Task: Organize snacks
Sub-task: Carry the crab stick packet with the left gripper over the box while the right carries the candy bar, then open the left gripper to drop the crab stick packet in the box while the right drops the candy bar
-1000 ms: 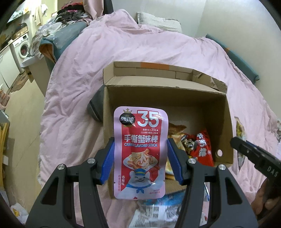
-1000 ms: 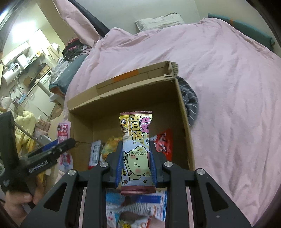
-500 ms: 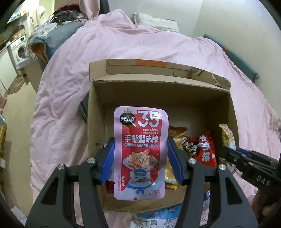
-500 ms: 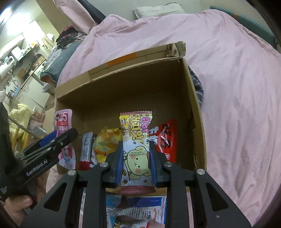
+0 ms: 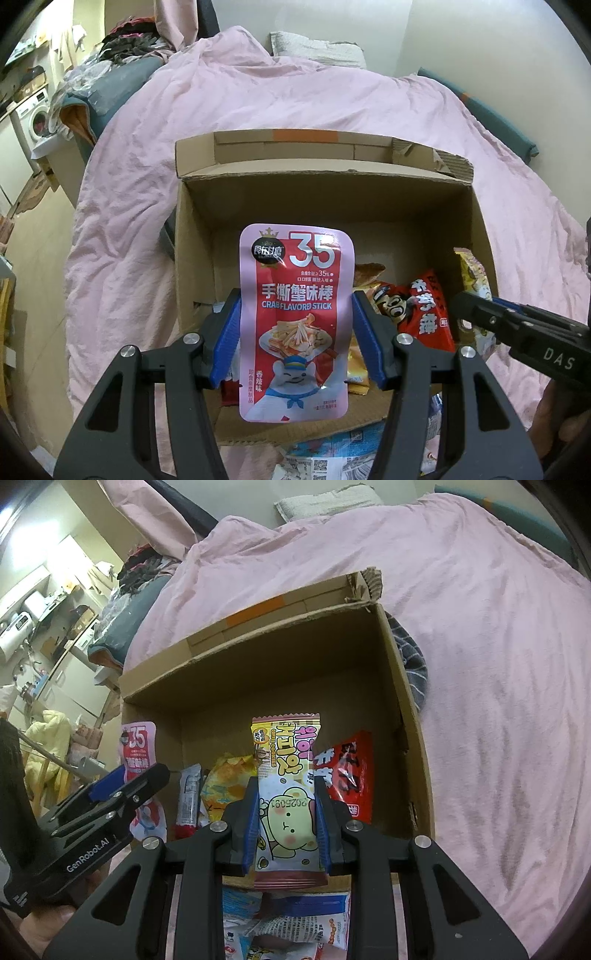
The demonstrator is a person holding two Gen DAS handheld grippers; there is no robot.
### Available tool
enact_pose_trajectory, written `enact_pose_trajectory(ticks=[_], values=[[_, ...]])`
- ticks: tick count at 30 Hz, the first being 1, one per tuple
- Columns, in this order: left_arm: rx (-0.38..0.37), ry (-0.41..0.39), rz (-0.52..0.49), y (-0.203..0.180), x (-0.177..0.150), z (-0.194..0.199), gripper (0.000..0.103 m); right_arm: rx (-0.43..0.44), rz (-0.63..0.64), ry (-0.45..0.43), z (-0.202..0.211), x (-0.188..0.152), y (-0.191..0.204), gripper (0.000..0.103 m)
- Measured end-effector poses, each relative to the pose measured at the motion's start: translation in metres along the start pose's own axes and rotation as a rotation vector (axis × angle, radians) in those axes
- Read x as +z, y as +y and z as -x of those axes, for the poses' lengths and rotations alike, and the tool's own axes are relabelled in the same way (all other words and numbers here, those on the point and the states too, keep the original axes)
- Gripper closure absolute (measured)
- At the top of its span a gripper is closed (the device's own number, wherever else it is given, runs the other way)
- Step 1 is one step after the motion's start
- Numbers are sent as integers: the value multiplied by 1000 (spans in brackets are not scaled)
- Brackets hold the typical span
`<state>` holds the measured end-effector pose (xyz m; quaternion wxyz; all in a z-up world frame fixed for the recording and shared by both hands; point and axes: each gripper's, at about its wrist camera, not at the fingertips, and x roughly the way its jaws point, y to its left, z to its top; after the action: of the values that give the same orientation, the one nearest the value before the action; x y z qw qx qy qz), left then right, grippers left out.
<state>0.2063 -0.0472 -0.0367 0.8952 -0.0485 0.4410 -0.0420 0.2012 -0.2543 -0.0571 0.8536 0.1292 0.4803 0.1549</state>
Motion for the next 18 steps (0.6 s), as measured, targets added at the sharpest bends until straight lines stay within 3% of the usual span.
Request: enact_pose_trajectory(ticks=[15,17,18], values=[[4,-43,-4,0,1,8,49,64,-3,-37,13,-2,2,72],[2,-33,-5,0,1,6,40,72,-16,-35,14,-2,0,72],[-2,-25,-3,1,1,5,26,77,-22,-32,14,-1,-1,72]])
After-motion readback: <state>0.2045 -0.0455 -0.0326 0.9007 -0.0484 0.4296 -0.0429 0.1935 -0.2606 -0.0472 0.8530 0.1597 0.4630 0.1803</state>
